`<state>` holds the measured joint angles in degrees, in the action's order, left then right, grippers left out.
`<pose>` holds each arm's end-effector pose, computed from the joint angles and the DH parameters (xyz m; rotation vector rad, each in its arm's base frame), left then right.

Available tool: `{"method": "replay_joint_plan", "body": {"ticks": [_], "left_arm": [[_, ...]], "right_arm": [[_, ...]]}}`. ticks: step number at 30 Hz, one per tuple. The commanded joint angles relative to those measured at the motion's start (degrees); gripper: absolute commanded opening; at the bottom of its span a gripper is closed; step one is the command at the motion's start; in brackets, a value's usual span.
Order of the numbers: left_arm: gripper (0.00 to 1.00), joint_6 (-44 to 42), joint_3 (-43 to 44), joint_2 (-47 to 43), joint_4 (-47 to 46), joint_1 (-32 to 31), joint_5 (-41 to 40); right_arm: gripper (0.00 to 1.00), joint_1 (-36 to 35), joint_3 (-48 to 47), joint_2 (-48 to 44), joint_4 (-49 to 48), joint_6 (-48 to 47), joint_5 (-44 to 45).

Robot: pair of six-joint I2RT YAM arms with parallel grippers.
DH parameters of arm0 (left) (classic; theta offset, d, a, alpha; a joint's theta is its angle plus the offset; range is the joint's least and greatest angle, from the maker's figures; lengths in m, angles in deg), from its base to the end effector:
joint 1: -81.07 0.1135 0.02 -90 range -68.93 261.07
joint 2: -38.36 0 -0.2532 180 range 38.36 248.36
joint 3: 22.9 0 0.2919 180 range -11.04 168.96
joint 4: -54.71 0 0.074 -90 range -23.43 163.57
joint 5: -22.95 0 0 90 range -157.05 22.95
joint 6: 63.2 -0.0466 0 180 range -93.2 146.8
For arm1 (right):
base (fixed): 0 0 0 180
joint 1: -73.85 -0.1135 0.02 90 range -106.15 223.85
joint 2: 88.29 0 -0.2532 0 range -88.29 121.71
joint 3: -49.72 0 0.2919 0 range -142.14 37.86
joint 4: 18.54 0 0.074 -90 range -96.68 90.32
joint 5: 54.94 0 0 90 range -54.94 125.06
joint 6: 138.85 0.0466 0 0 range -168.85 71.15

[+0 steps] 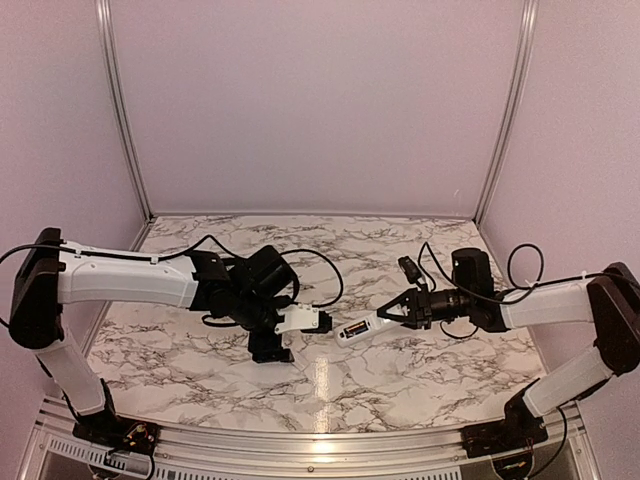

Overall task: Load the batteries into the remote control
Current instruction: Pick up the battery cover from the center of the board.

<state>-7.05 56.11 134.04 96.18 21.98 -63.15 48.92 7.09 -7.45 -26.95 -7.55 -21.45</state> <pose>0.1967 -0.3348 0.1794 1.9042 1.7741 -0.2488 0.2517 0.1598 0.1334 -0.3642 2.2690 1.6824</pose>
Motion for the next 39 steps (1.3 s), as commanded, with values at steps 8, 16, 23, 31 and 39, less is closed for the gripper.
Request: {"method": "replay_joint_plan", "body": {"ticks": [8,16,23,31,39], "left_arm": [[0.77,-9.9,9.7,11.1,13.0,4.0,6.6],[0.77,-12.1,11.4,16.2,13.8,4.0,5.6],[0.78,-13.1,13.5,19.3,13.5,3.9,4.4],[0.74,-13.7,14.8,22.3,13.9,4.0,5.4],[0.58,-11.1,11.9,20.0,15.2,3.6,7.2]], "right_arm": [[0.00,2.0,1.1,-2.4,-3.2,-0.7,-3.2],[0.00,2.0,1.1,-1.9,-3.6,-0.6,-3.3],[0.00,2.1,1.8,-1.8,-3.3,-0.8,-3.4],[0.00,2.1,2.2,-1.7,-3.2,-1.1,-3.3],[0.00,2.1,2.5,-2.1,-2.6,-1.4,-3.3]]}}
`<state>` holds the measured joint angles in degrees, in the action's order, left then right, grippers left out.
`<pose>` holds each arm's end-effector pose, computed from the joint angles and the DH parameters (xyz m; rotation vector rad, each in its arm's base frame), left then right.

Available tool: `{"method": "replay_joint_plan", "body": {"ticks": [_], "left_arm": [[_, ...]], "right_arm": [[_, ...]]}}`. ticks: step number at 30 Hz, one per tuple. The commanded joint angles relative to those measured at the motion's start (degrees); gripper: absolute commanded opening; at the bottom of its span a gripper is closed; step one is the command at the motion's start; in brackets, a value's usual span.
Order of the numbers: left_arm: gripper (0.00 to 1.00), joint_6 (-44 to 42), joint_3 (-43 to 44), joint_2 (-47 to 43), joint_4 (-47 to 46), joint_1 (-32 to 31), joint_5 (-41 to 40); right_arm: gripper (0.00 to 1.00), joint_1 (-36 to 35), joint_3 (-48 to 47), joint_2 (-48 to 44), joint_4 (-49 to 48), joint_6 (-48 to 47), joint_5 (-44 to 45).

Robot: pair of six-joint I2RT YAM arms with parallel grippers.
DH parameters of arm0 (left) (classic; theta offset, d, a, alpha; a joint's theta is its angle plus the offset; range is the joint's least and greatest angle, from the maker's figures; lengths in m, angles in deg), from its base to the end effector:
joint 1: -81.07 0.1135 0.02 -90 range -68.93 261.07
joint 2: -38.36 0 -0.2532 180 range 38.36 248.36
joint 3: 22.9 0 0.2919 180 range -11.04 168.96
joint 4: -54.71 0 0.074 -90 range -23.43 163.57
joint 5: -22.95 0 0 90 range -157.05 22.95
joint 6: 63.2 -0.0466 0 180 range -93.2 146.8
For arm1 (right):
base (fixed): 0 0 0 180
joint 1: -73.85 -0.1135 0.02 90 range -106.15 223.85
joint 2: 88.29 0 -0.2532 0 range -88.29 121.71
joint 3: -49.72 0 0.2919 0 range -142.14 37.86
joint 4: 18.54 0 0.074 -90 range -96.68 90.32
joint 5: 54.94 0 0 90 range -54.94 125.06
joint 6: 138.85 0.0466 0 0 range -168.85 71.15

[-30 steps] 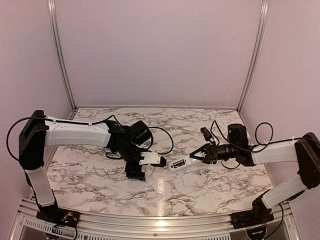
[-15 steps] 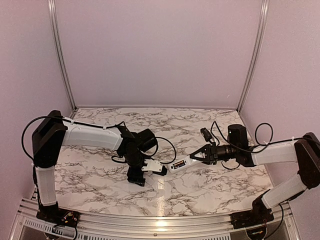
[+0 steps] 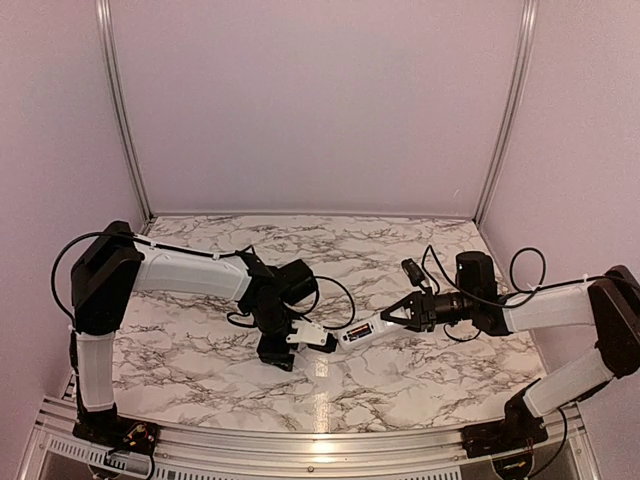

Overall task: Load the batteries into the remote control
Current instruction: Pick up the battery cover from the center of the board.

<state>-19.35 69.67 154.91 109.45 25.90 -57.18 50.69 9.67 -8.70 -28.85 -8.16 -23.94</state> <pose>0.2352 -0.3521 0.1038 2.2948 1.8484 -0.2765 0.2462 0.1488 0.1288 -0.3787 2.2421 1.7056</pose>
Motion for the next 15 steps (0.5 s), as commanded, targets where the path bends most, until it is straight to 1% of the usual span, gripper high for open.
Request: {"method": "replay_joint_plan", "body": {"ticks": [1,6,10,12,15], "left_arm": [[0.57,1.8,-2.3,-1.4,1.9,-0.5,0.9],[0.57,4.3,-5.3,-3.0,1.0,-1.7,-1.8],[0.55,5.5,-6.5,-3.7,0.2,-1.8,-2.0],[0.52,5.7,-6.8,-3.7,-0.8,-1.9,-2.2],[0.44,6.2,-7.0,-3.5,-2.6,-2.0,-4.1]], "right_arm": [[0.00,0.3,0.0,-1.0,-0.7,-0.9,-0.8],[0.00,0.3,0.4,-1.3,-0.9,-0.7,-0.6],[0.00,0.3,0.4,-1.3,-0.9,-0.5,-0.6],[0.00,0.3,0.4,-1.3,-0.9,-0.5,-0.5],[0.00,0.3,0.5,-1.3,-0.9,-0.5,-0.5]]}}
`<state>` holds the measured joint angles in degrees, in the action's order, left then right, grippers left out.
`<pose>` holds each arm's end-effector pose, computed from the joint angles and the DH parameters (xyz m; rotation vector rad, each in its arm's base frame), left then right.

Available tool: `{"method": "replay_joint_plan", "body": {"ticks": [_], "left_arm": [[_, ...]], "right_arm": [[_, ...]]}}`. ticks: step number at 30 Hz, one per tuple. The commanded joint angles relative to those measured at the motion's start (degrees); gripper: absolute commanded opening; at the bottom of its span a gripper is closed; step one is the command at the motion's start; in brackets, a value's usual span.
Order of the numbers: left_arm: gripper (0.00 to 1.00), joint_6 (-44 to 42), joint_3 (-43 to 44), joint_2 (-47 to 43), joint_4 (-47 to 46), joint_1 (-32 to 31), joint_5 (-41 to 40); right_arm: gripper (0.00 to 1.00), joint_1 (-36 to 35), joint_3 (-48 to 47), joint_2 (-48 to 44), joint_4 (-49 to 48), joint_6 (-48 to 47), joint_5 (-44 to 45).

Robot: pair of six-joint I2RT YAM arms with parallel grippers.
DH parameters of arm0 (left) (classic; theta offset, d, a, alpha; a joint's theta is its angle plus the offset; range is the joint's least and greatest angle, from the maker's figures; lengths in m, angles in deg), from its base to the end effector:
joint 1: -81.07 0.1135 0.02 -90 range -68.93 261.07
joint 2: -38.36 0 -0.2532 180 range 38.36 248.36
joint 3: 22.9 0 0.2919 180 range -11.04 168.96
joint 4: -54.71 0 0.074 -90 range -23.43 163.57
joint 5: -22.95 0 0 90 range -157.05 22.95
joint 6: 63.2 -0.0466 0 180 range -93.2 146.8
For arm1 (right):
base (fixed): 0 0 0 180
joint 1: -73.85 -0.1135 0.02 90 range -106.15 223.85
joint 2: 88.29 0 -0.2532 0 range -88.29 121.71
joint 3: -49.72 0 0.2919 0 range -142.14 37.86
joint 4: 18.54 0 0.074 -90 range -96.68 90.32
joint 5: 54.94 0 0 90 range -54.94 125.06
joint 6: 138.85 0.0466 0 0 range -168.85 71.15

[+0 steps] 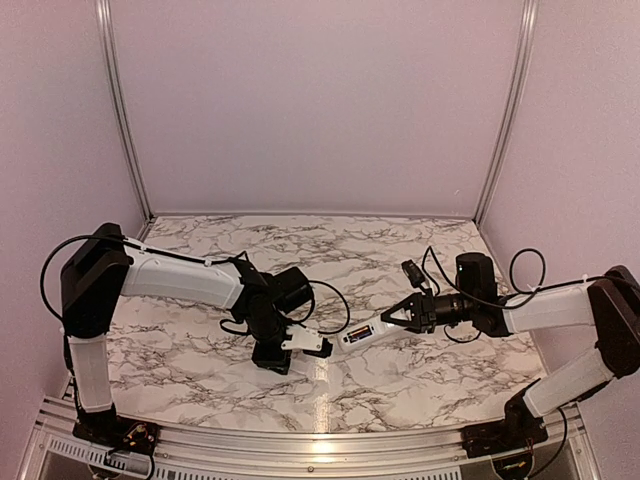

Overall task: Load the batteries into the remote control
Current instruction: Pick up the battery cover from the center of the board.

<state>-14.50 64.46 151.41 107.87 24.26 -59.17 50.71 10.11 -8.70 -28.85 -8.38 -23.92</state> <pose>0.2166 -0.3428 0.1021 2.2473 1.9234 -0.2408 0.2446 0.1480 0.1265 -0.3774 2.2477 1.7039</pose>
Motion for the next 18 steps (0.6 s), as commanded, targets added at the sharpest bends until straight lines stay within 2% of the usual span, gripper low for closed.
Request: {"method": "replay_joint_plan", "body": {"ticks": [1,4,11,18], "left_arm": [[0.43,1.5,-1.8,0.0,-1.4,-0.4,-2.6],[0.39,1.8,-2.3,-0.5,-2.8,-0.5,-3.5],[0.25,3.6,-4.2,-4.9,-6.4,-1.2,-3.3],[0.22,10.1,-3.4,-12.0,-7.8,-2.6,-3.2]], "right_arm": [[0.00,0.2,0.1,-1.3,-0.9,-0.3,-0.5],[0.00,0.3,0.1,-1.2,-0.8,-0.5,-0.4],[0.00,0.3,1.0,-0.7,-1.9,-0.3,0.3],[0.00,0.3,3.2,-1.7,-7.6,5.0,3.1]]}}
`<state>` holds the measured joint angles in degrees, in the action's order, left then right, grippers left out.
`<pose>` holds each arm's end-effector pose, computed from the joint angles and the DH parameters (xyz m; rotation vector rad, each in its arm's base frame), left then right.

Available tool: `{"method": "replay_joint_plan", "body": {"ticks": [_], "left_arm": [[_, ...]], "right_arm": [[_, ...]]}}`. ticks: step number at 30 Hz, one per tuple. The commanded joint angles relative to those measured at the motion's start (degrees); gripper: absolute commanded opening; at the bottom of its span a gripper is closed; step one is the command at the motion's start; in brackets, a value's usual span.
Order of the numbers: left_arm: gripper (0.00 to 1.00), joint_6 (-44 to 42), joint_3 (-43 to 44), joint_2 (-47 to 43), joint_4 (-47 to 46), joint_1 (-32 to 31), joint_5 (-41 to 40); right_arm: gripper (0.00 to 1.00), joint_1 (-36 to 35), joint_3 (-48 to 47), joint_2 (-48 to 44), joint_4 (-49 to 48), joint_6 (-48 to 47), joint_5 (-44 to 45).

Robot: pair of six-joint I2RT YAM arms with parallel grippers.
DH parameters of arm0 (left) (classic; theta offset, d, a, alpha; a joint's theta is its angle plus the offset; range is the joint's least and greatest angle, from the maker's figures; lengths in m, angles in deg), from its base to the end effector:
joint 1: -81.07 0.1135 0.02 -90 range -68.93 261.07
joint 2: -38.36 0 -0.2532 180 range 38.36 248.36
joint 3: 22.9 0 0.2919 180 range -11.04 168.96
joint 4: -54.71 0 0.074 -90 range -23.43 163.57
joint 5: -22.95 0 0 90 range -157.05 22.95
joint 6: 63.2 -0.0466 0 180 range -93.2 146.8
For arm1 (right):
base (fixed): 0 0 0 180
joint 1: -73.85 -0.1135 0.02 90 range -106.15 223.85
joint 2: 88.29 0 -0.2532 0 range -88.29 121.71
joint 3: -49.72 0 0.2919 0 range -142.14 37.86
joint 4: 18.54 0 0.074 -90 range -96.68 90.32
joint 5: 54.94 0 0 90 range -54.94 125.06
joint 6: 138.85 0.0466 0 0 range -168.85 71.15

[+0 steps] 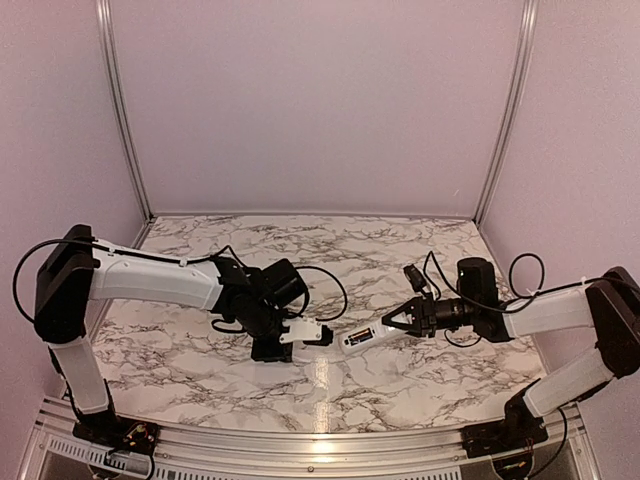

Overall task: Load the batteries into the remote control
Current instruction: Pick up the battery cover from the center of the board, then place the battery cover on the remote control without the battery cover.

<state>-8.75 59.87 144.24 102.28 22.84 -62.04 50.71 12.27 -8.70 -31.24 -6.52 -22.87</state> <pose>0.2059 -0.3402 0.1288 2.0732 1.9120 -0.2154 0.2389 0.1450 0.1182 -0.3308 2.2636 1.7008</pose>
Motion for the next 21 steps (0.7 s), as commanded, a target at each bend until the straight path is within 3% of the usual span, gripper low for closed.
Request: {"method": "replay_joint_plan", "body": {"ticks": [1,11,21], "left_arm": [[0.22,5.6,1.9,-5.4,-2.0,-1.4,-0.3],[0.25,18.2,10.7,-4.9,-1.5,-4.8,-2.6],[0.28,18.5,16.9,1.0,3.2,-7.4,-10.0]], "right_arm": [[0.00,0.3,1.4,-1.8,-6.2,4.0,2.6],[0.00,-2.1,3.7,-0.7,-14.0,10.8,6.2],[0.00,-7.1,3.0,3.7,-18.1,14.5,8.4]]}}
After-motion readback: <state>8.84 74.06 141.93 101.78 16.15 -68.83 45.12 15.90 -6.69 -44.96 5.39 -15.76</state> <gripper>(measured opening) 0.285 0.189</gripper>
